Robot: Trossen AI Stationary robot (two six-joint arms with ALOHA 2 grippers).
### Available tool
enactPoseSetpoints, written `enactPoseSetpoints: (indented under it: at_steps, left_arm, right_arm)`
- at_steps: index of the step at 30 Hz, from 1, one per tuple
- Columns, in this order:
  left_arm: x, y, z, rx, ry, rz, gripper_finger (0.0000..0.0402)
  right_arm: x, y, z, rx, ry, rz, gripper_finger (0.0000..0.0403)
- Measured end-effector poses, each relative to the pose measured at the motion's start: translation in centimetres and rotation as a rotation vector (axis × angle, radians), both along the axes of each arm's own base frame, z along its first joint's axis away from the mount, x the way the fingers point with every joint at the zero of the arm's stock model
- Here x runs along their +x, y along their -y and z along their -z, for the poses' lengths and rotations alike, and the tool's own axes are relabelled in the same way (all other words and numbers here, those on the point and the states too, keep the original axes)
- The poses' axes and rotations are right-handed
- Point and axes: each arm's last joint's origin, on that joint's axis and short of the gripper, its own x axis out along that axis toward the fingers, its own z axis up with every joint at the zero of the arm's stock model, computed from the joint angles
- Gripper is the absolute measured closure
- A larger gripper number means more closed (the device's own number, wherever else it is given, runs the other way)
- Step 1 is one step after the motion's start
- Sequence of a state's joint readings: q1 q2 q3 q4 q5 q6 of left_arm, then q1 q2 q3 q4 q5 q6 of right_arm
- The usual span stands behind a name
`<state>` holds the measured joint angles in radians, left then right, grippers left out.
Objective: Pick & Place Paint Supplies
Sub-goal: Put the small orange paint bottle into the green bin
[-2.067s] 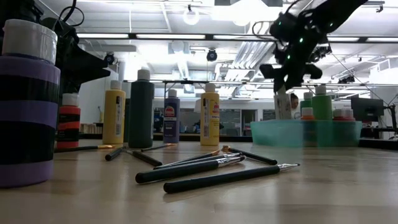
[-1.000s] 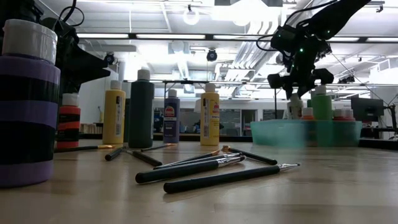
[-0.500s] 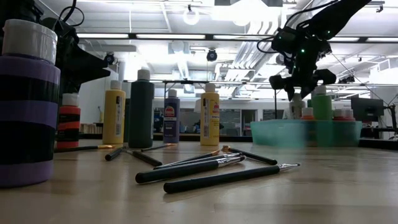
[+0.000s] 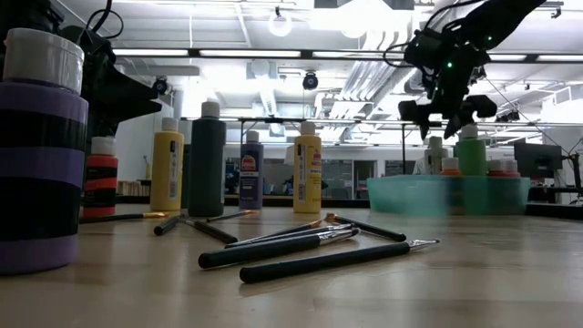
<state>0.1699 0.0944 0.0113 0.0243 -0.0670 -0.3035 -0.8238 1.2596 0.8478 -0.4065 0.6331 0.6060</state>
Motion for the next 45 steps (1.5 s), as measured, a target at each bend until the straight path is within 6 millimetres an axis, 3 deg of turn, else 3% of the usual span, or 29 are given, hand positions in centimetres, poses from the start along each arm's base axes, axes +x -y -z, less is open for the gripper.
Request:
enactPoseSetpoints:
  at_steps: [6,14,20,24,29,32,38,45]
  left_arm:
    - [0.0,0.0,0.0,0.0,0.0,0.0,0.025]
    - [0.0,0.0,0.0,0.0,0.0,0.0,0.025]
    - [0.0,0.0,0.0,0.0,0.0,0.0,0.025]
    - [0.0,0.0,0.0,0.0,0.0,0.0,0.025]
    - [0.0,0.0,0.0,0.0,0.0,0.0,0.025]
    - [0.0,0.0,0.0,0.0,0.0,0.0,0.025]
    - [0.0,0.0,0.0,0.0,0.001,0.0,0.025]
    - [0.0,0.0,0.0,0.0,0.0,0.0,0.025]
  right_arm:
    - [-0.4,-1.1,-1.6,-0.029,0.076,-0.053,0.0115]
    - [-0.4,-4.2,-4.4,-0.115,0.082,-0.235,0.0118]
    - [-0.4,-7.5,-6.4,-0.16,0.134,-0.465,0.0127]
    - [-0.4,-10.2,-7.2,-0.13,0.175,-0.748,0.0128]
    - [-0.8,-13.9,-7.2,-0.091,0.247,-1.211,0.0128]
    - [-1.6,-15.7,-6.6,-0.097,0.272,-1.401,0.0128]
    - [-3.3,-17.9,-5.4,-0.077,0.297,-1.539,0.0128]
    - [-4.1,-18.9,-5.1,0.016,0.31,-1.571,0.0128]
